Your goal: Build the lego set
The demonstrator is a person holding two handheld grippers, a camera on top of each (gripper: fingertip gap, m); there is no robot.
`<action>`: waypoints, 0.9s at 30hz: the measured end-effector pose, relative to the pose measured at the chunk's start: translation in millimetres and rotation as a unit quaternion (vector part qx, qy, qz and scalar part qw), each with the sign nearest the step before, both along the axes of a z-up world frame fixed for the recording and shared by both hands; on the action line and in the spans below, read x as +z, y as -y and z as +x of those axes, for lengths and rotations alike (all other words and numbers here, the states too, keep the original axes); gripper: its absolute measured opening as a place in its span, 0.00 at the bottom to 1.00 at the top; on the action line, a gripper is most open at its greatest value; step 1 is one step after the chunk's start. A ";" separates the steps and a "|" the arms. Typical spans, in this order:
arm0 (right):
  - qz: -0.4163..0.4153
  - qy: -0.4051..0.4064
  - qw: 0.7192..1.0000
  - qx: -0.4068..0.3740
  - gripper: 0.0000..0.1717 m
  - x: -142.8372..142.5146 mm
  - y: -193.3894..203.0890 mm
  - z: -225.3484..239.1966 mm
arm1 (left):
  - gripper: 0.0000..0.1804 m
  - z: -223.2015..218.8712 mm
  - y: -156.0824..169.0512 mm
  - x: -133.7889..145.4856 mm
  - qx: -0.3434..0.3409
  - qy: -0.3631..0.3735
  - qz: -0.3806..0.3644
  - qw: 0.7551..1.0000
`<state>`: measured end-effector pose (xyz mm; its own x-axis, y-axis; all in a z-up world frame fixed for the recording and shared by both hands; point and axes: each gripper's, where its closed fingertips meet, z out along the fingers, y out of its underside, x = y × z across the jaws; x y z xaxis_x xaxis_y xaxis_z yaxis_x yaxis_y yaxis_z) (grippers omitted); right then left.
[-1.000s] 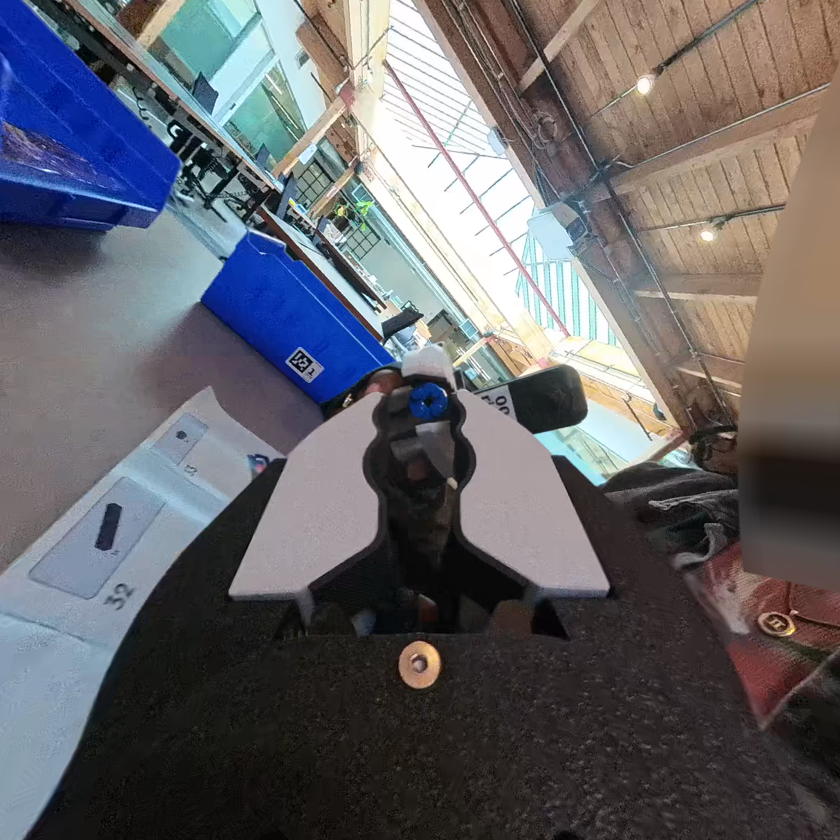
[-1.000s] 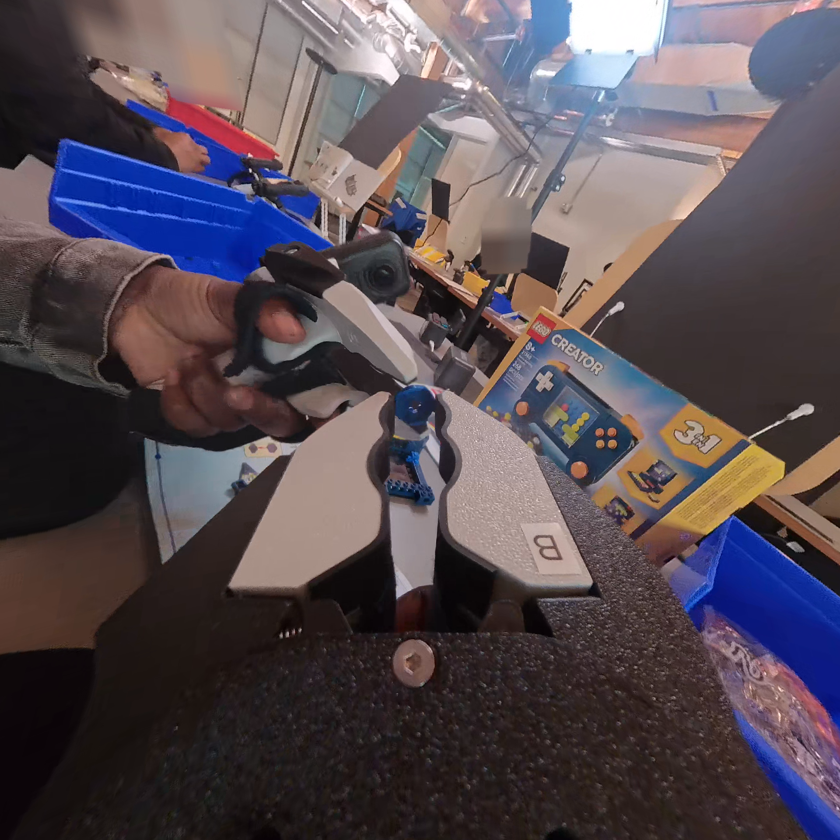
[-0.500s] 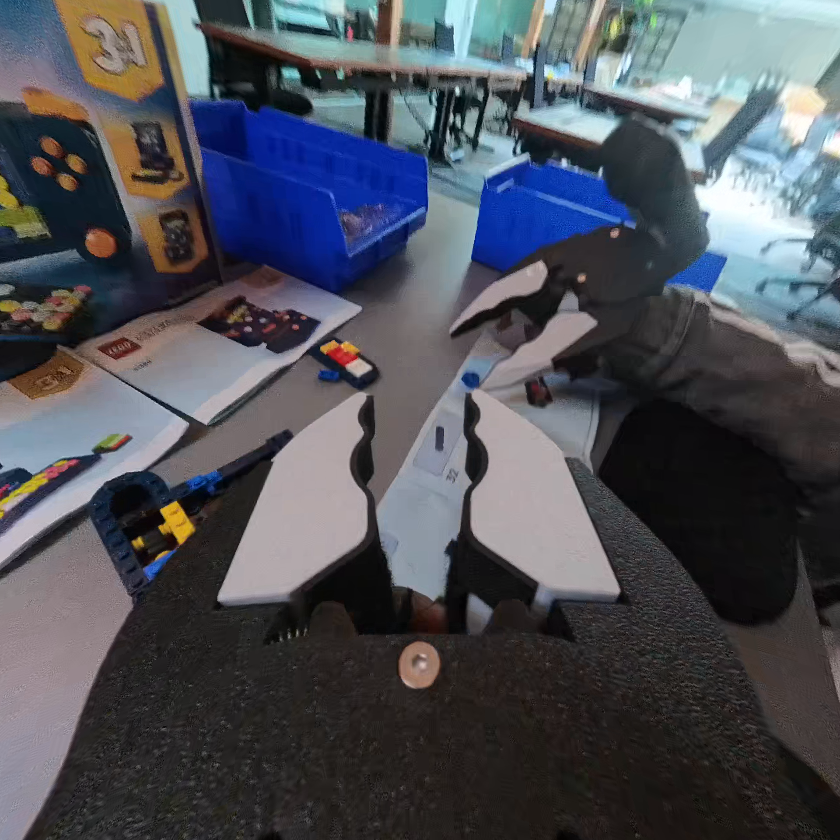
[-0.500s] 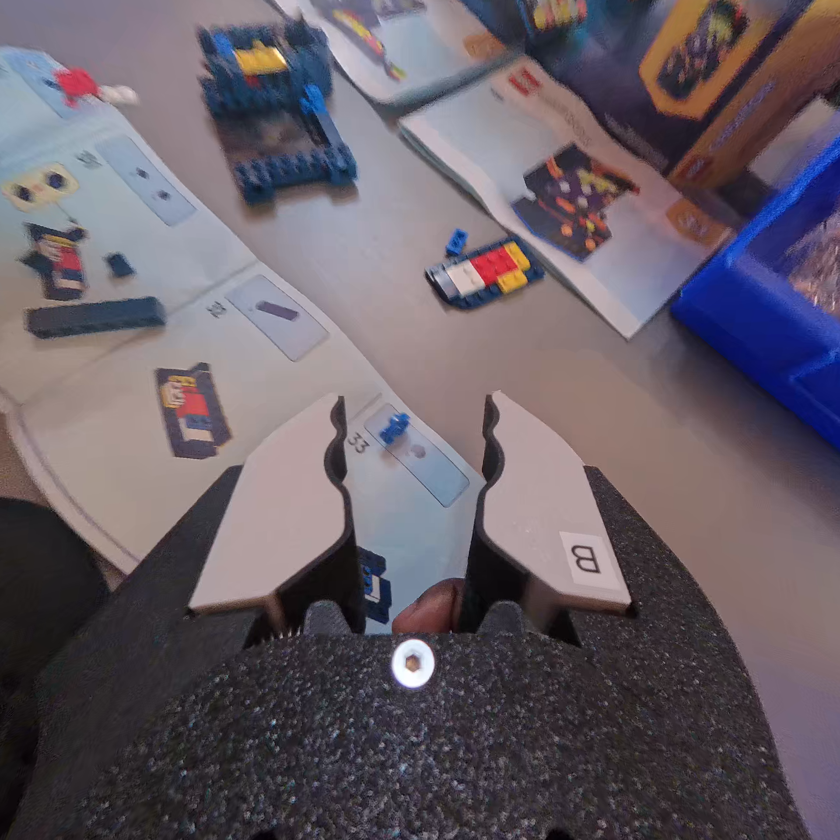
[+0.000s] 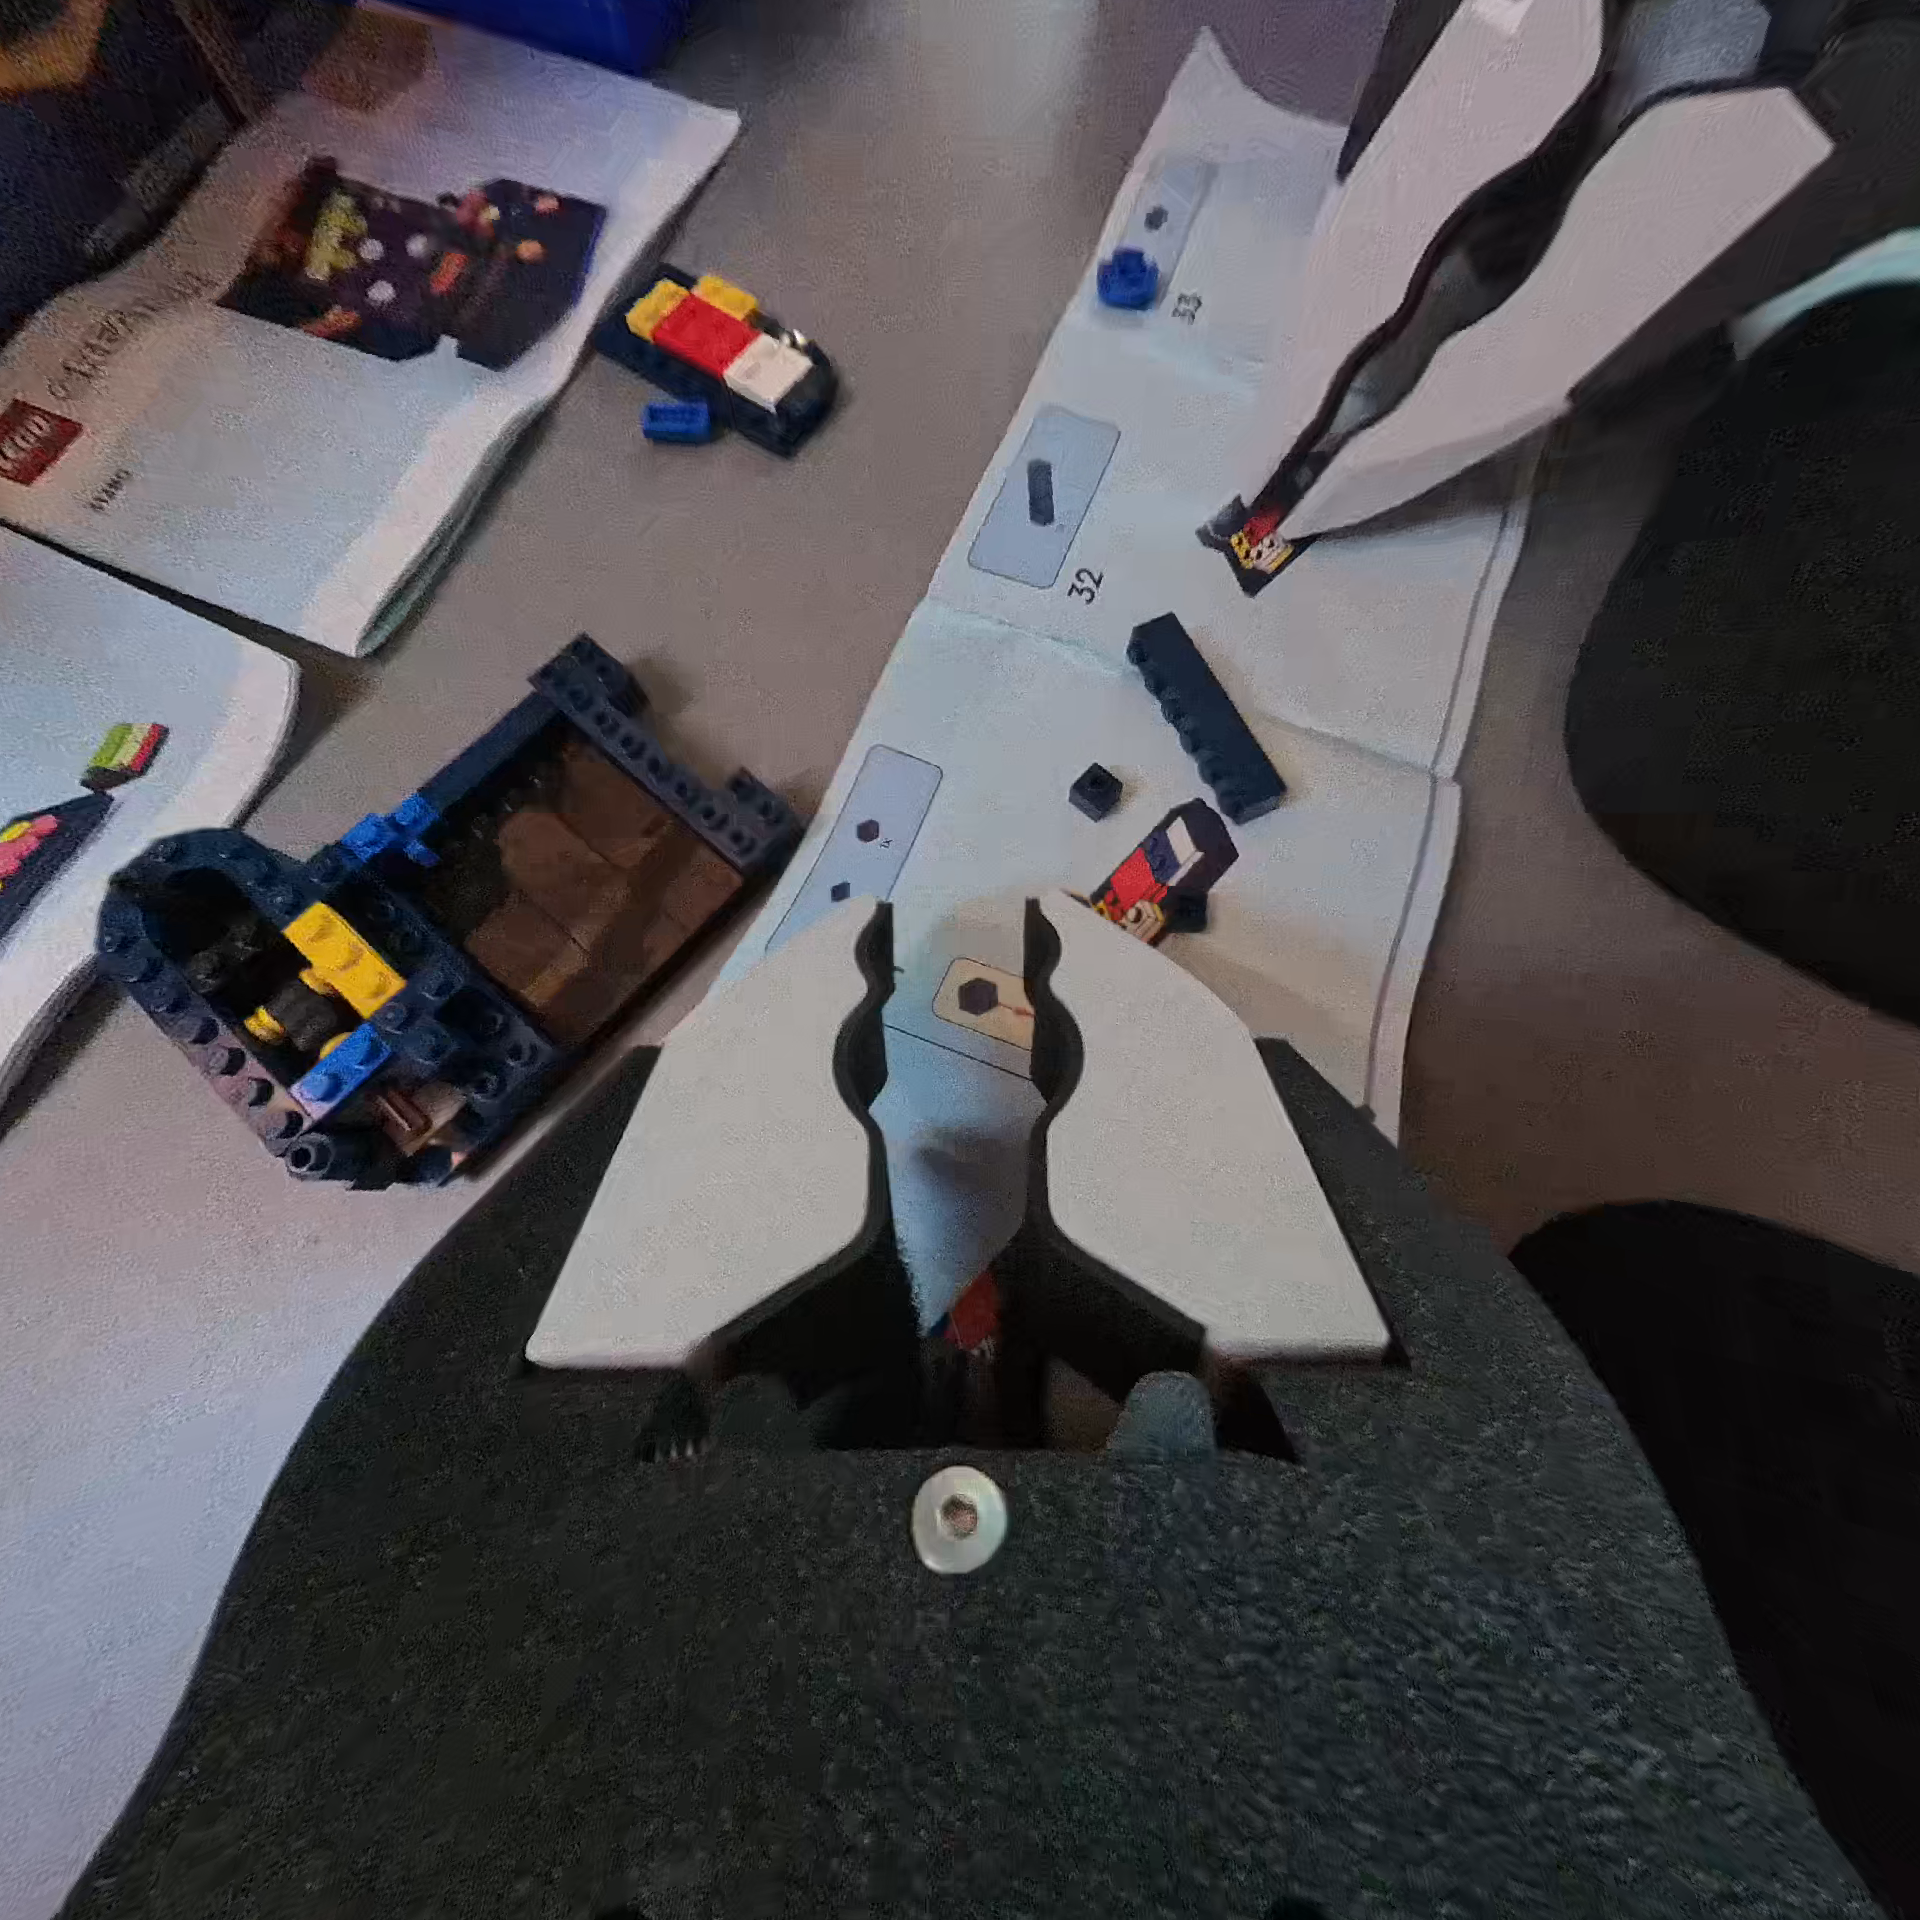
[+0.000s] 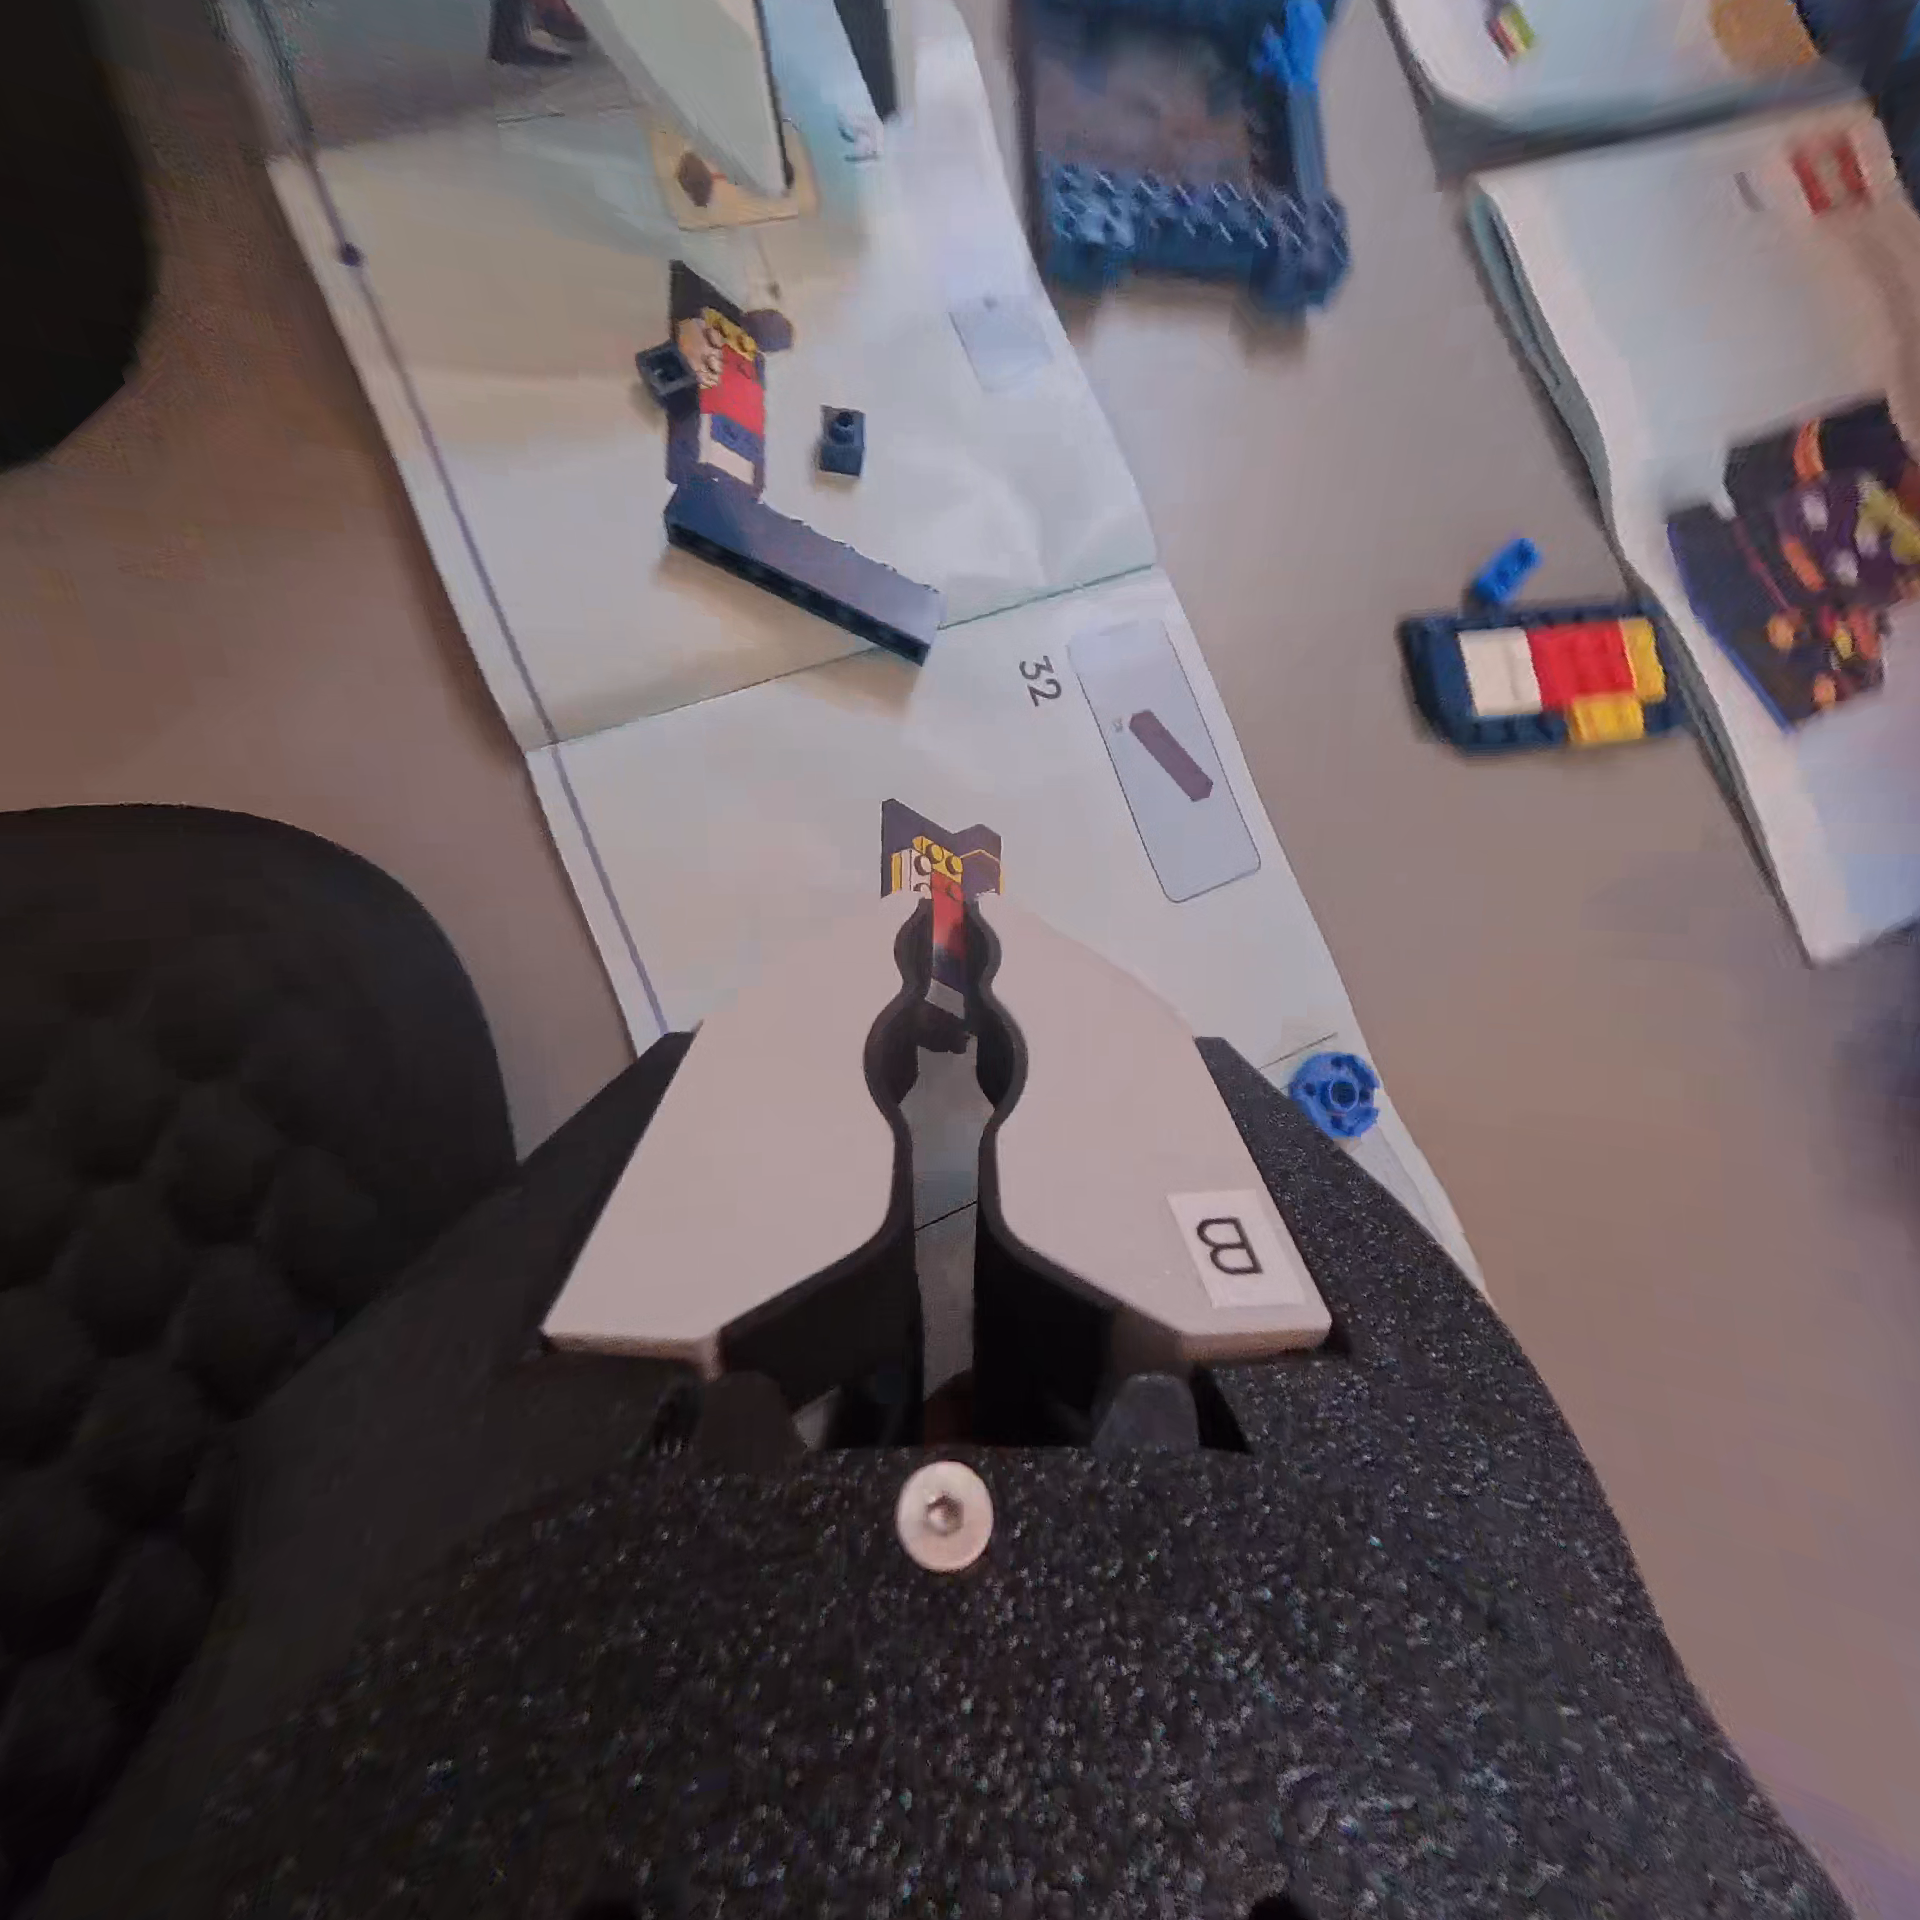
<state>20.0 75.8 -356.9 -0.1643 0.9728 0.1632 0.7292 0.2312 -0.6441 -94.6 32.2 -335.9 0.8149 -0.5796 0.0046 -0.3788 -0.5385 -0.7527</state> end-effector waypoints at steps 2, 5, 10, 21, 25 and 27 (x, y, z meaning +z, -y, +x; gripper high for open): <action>-0.021 0.009 1.000 -0.011 0.03 -0.2 -3.9 10.0 | 0.14 2.1 -10.1 7.2 0.012 0.018 0.034 0.999; -0.021 0.011 1.000 0.002 0.17 9.6 -3.8 11.3 | 0.15 -6.0 -28.9 32.8 0.043 0.021 0.101 0.994; -0.005 -0.145 0.989 0.011 0.13 97.4 1.6 -50.3 | 0.15 -20.1 -69.8 95.2 0.102 0.100 0.227 0.963; -0.075 -0.486 0.867 -0.084 0.10 138.1 -29.6 -71.7 | 0.13 -59.4 -63.3 78.9 0.164 0.016 0.323 0.932; -0.096 -0.461 0.877 -0.096 0.11 120.8 -38.6 -72.9 | 0.11 -59.5 -68.5 72.7 0.152 -0.046 0.334 0.929; -0.086 -0.460 0.879 -0.093 0.11 118.2 -37.8 -74.0 | 0.10 -61.2 -74.9 62.9 0.149 -0.074 0.342 0.925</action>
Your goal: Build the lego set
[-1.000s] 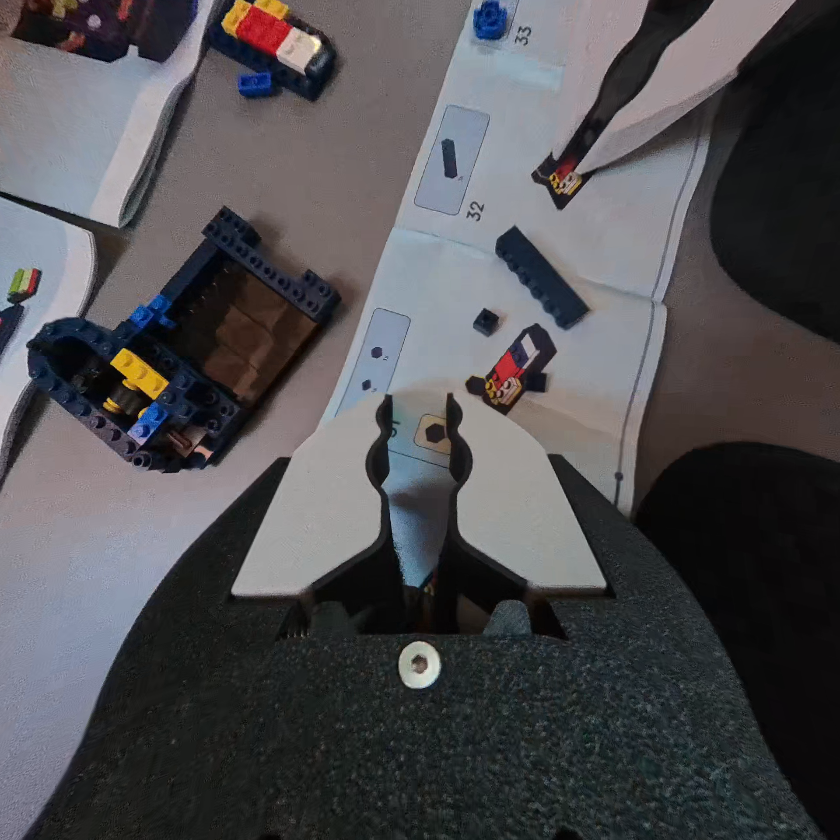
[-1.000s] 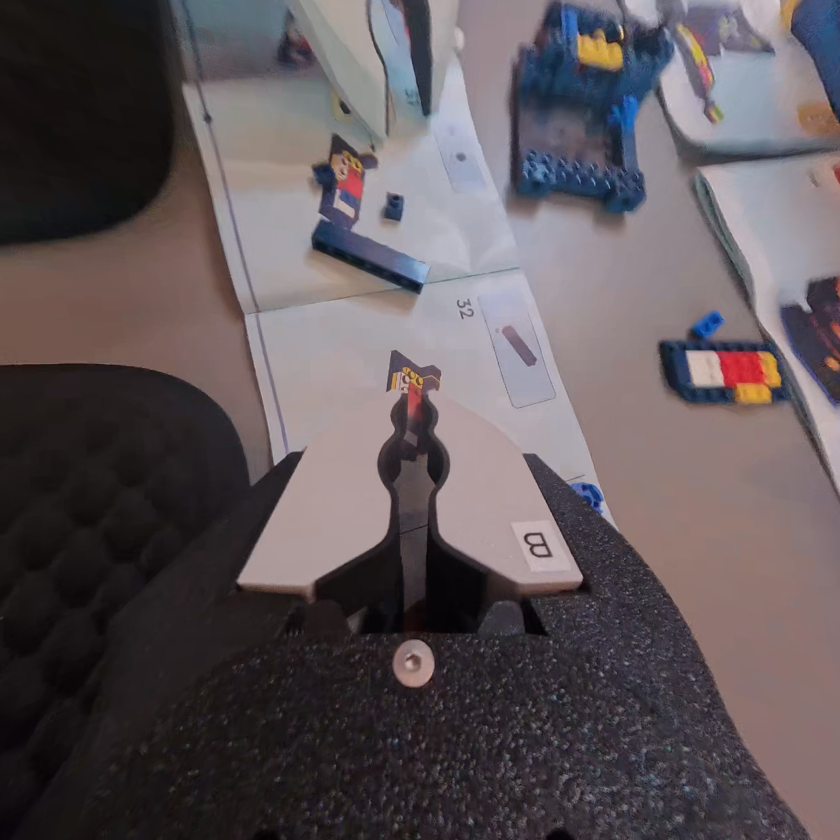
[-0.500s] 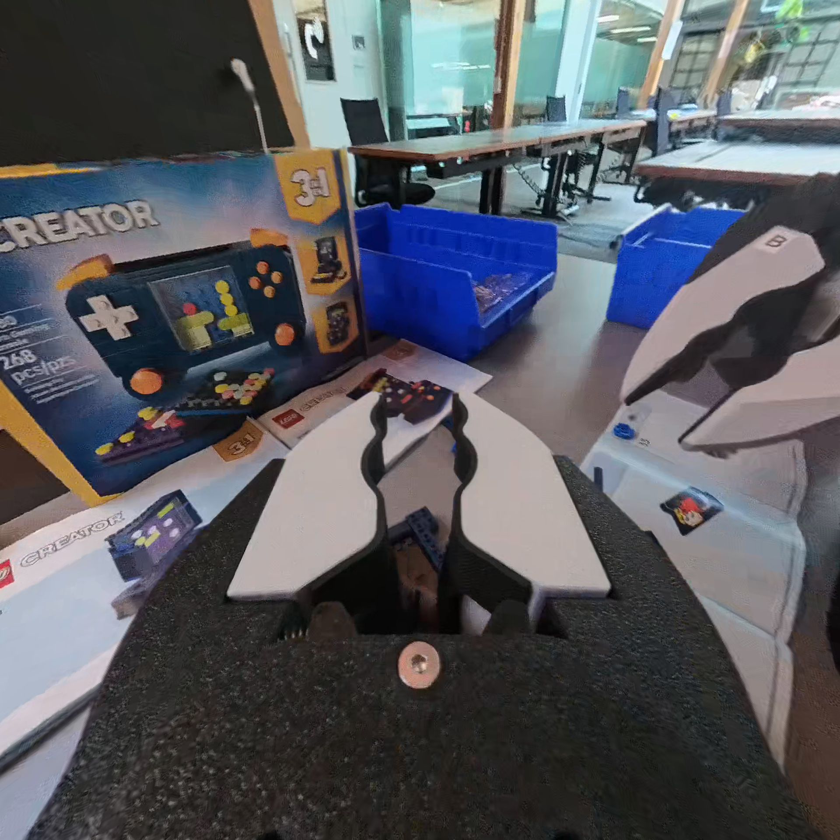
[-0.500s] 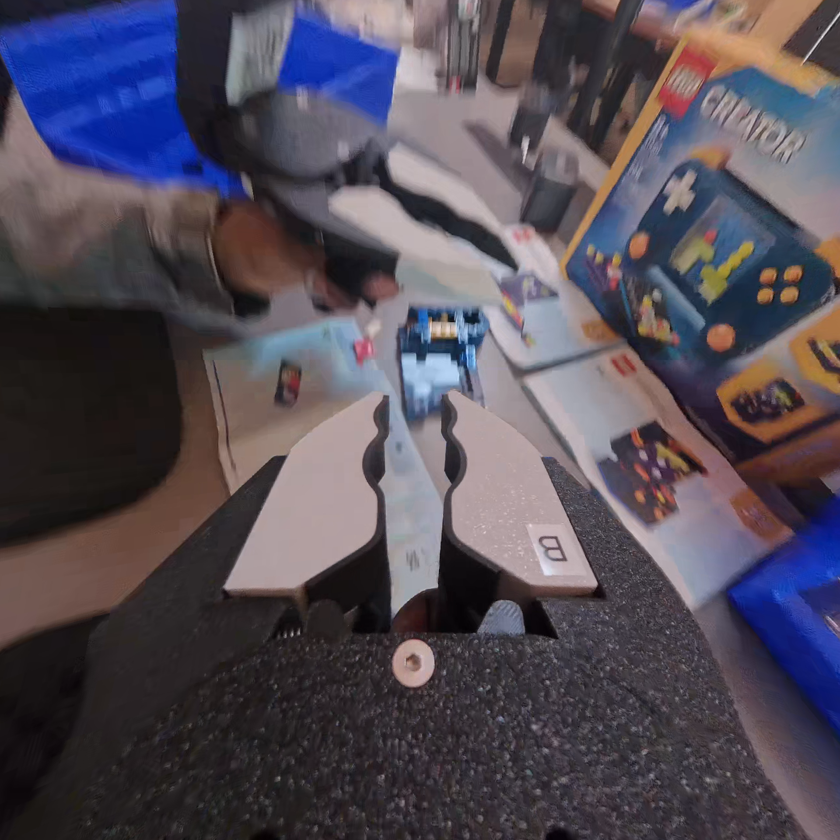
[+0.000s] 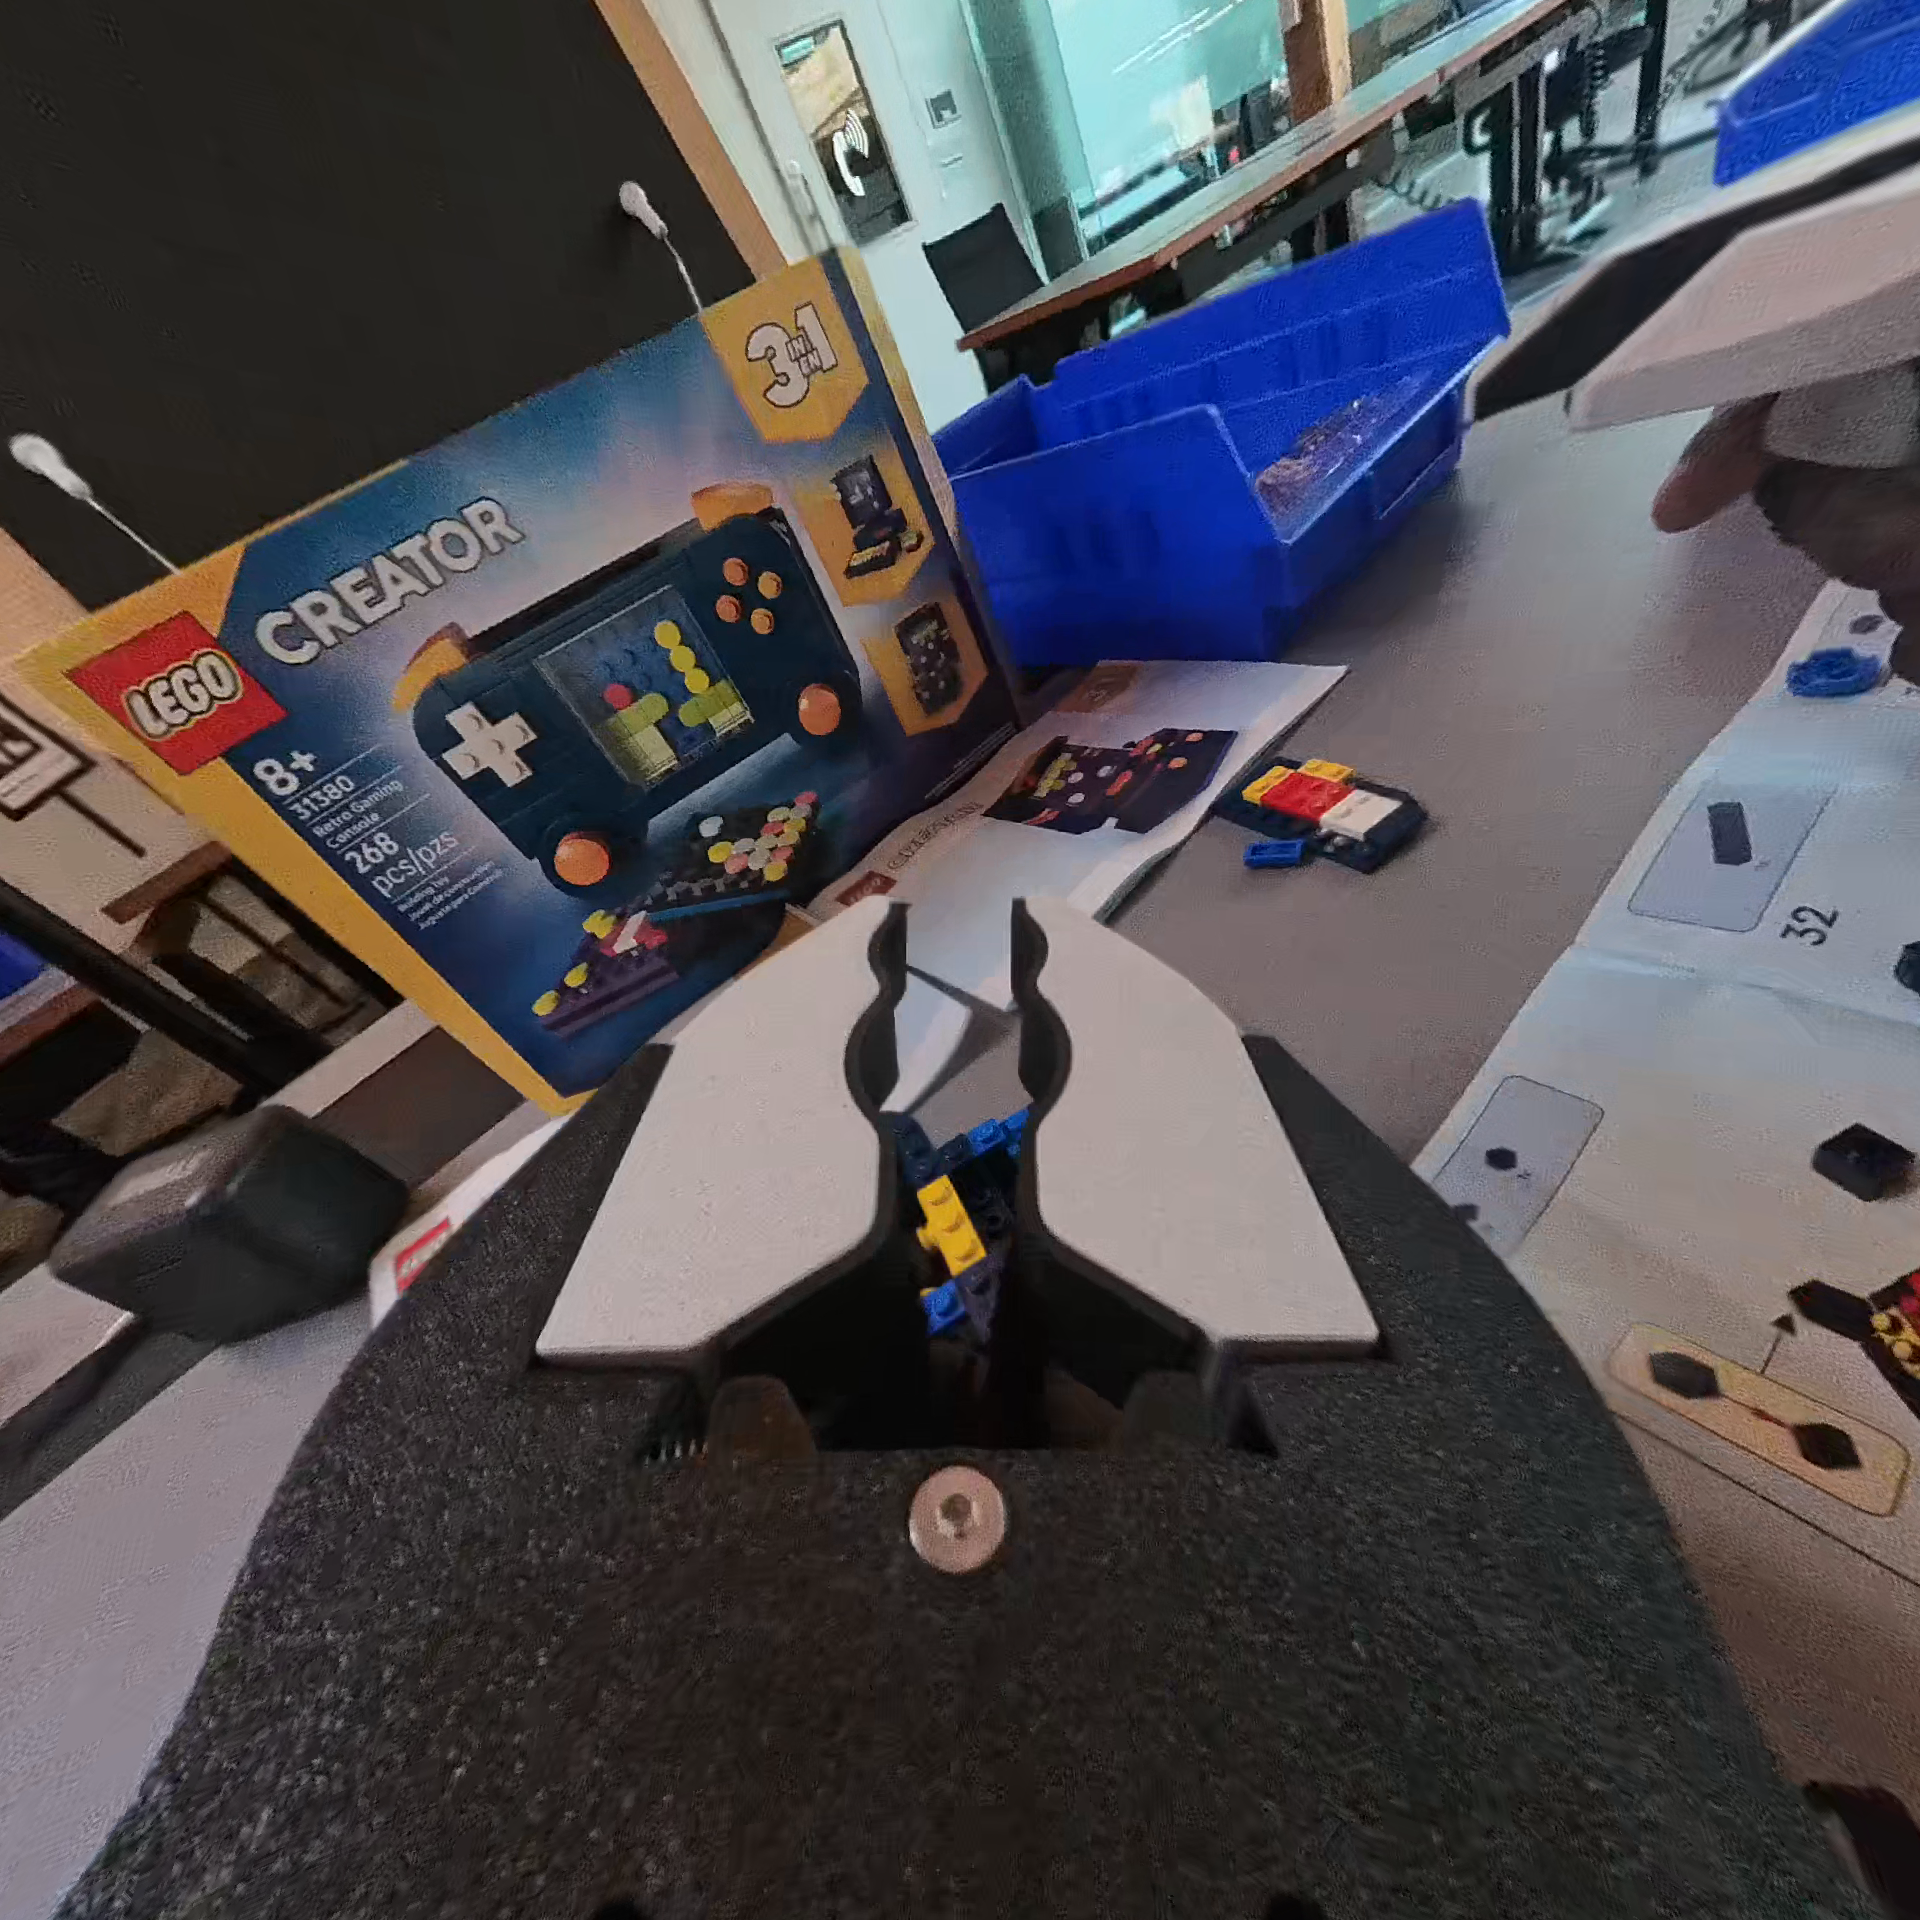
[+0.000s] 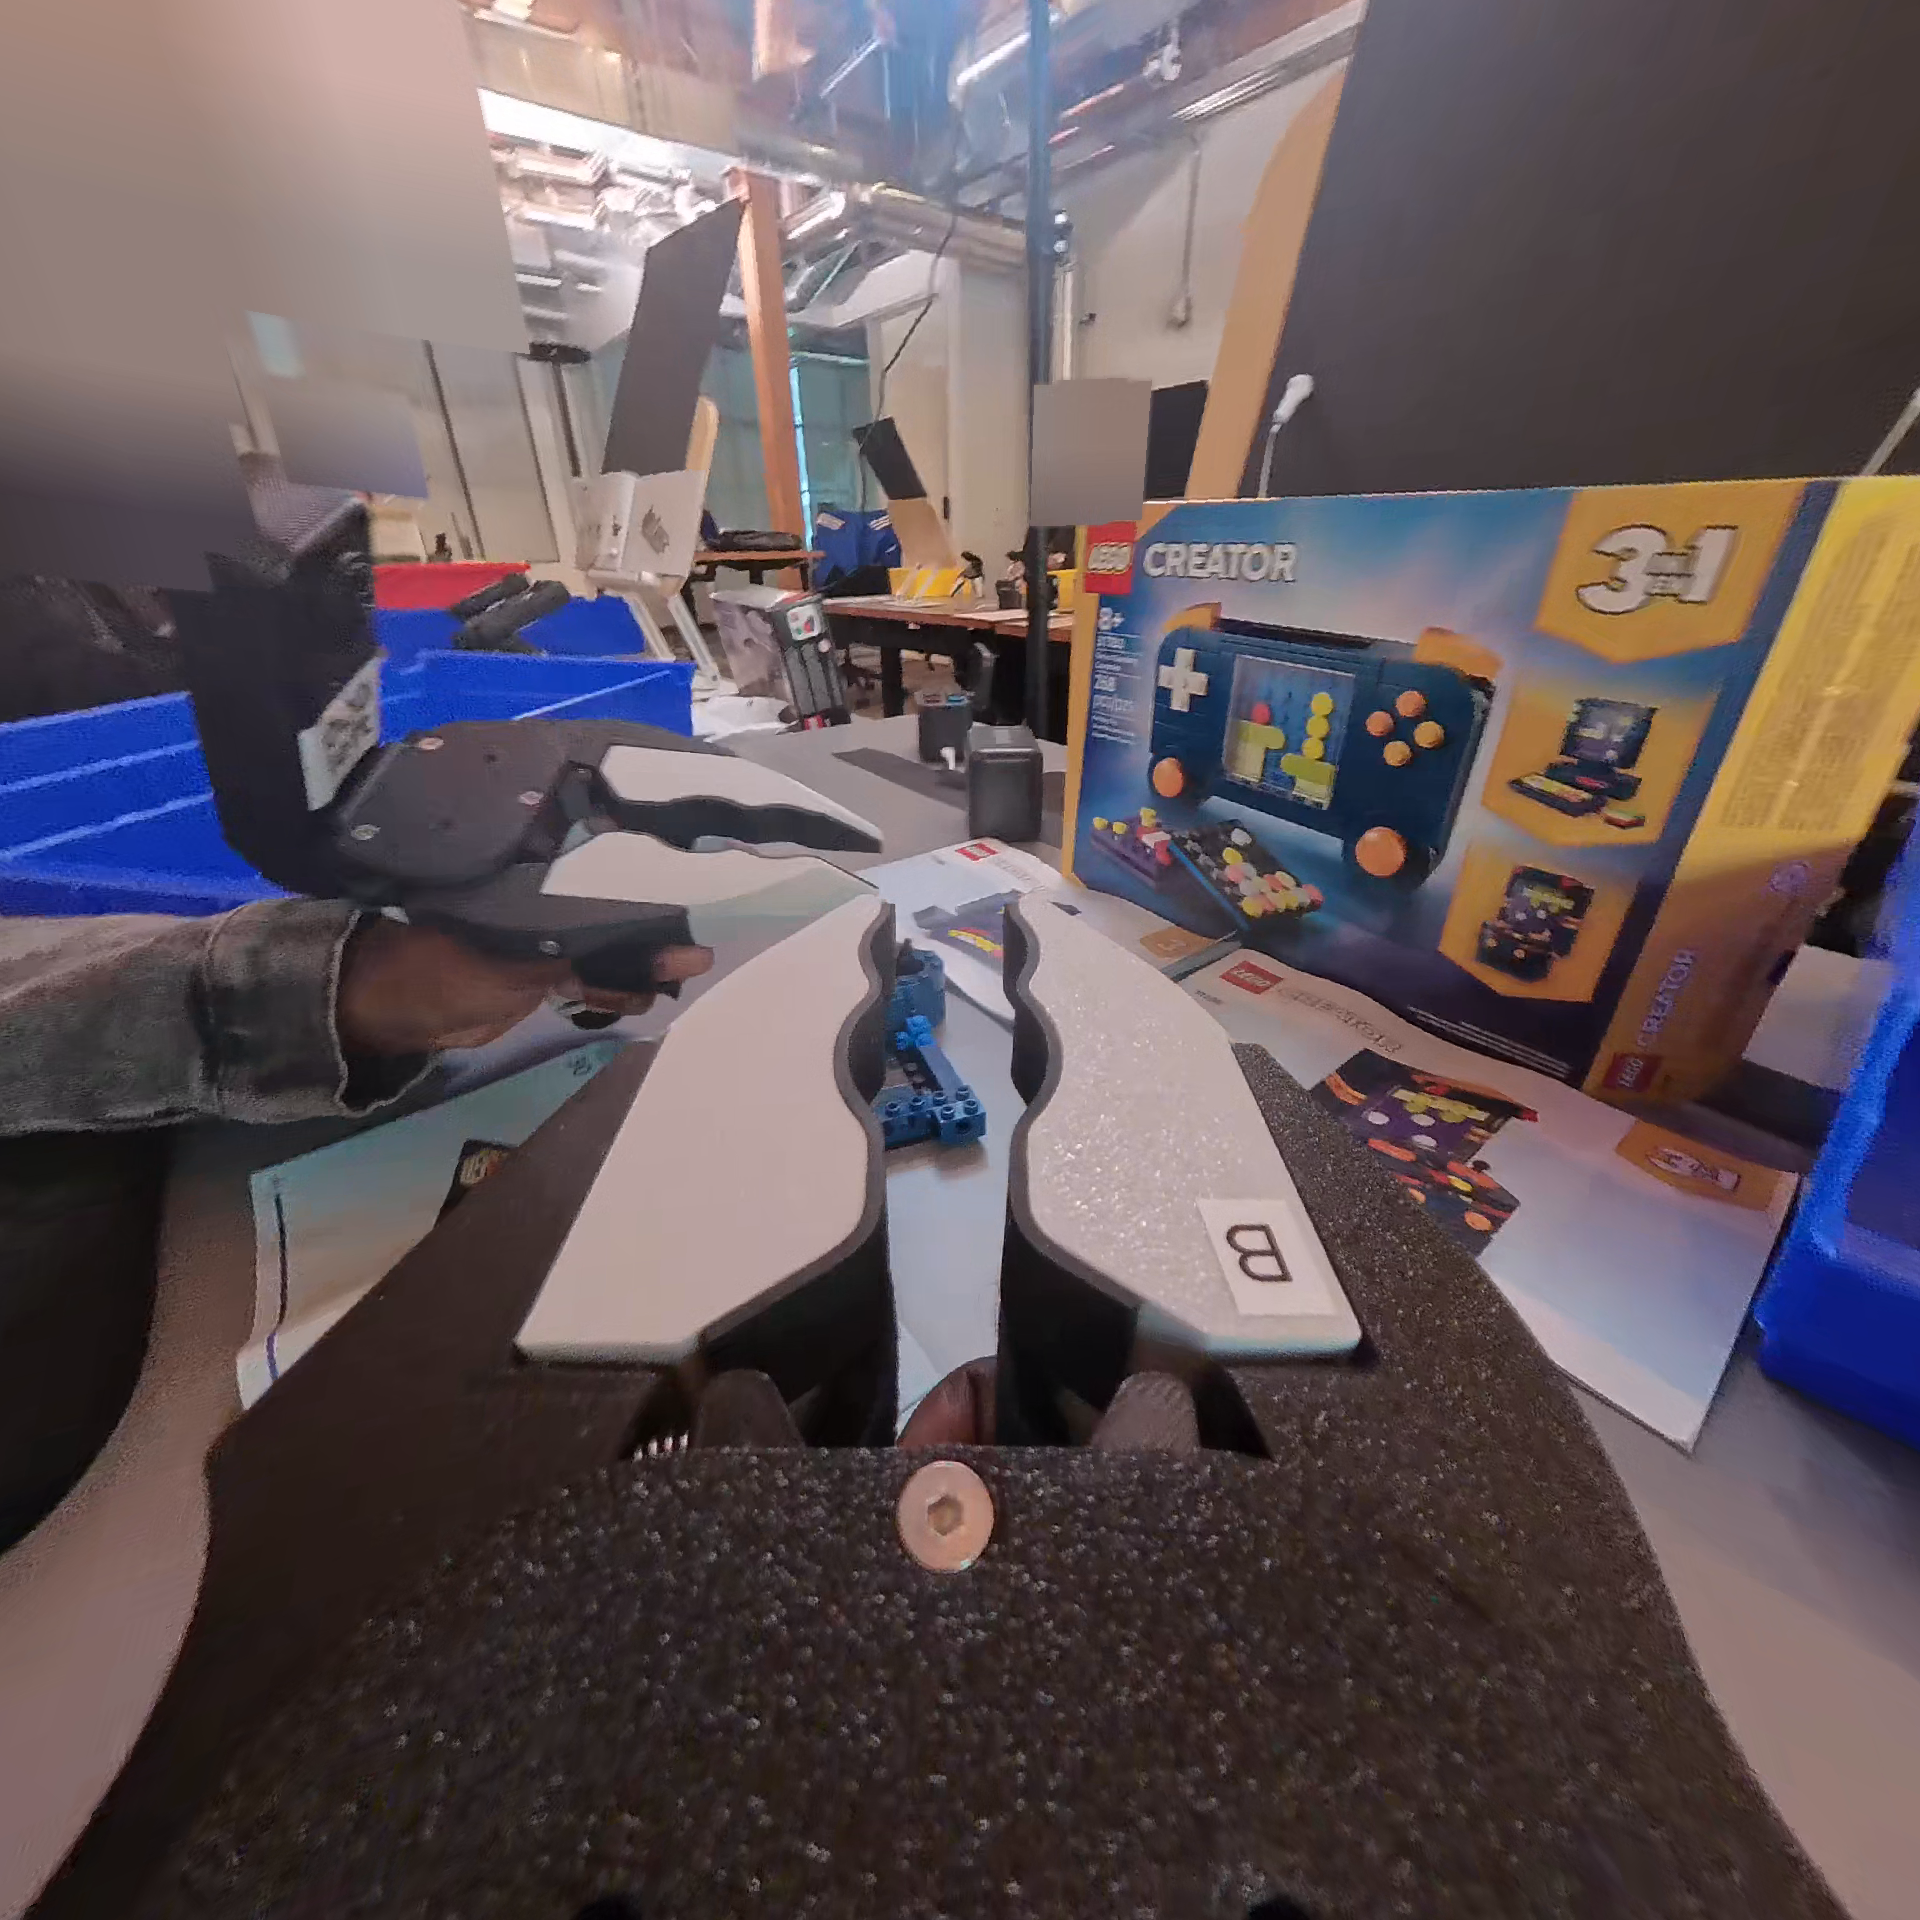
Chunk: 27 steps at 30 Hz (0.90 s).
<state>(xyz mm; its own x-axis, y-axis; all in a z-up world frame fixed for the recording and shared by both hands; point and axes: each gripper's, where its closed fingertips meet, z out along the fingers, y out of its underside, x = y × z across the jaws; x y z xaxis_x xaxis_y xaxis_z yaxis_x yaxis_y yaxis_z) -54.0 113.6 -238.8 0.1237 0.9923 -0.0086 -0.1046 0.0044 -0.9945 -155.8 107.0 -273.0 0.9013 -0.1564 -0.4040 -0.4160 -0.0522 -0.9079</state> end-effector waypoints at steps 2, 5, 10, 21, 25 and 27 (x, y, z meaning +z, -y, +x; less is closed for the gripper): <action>0.021 0.012 1.000 0.004 0.11 -1.0 4.7 -2.2 | 0.11 -3.8 0.5 -1.4 0.007 -0.007 0.002 1.000; 0.039 0.008 0.999 0.006 0.11 6.4 9.9 -2.9 | 0.10 -12.0 14.3 19.1 0.011 -0.003 0.063 0.998; 0.057 0.002 0.998 -0.010 0.10 8.9 4.0 5.5 | 0.10 -7.1 17.3 18.2 -0.003 -0.008 0.082 0.997; 0.036 0.027 0.999 0.008 0.11 -2.1 8.1 4.5 | 0.10 4.3 16.9 15.4 -0.028 -0.031 0.085 0.996; -0.010 0.013 1.000 0.015 0.11 -5.5 -0.3 6.3 | 0.10 -0.7 14.9 14.9 -0.016 -0.045 0.085 0.995; -0.016 0.016 1.000 0.016 0.11 -7.4 -1.7 5.1 | 0.10 -0.9 19.0 17.3 -0.018 -0.036 0.090 0.995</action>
<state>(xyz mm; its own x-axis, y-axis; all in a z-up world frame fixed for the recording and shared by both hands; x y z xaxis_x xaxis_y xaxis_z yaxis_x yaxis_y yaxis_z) -48.8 115.3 -246.1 0.0929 0.9950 -0.0367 -0.0715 -0.0301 -0.9970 -156.7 88.0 -255.8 0.8643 -0.1076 -0.4914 -0.4785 0.1256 -0.8690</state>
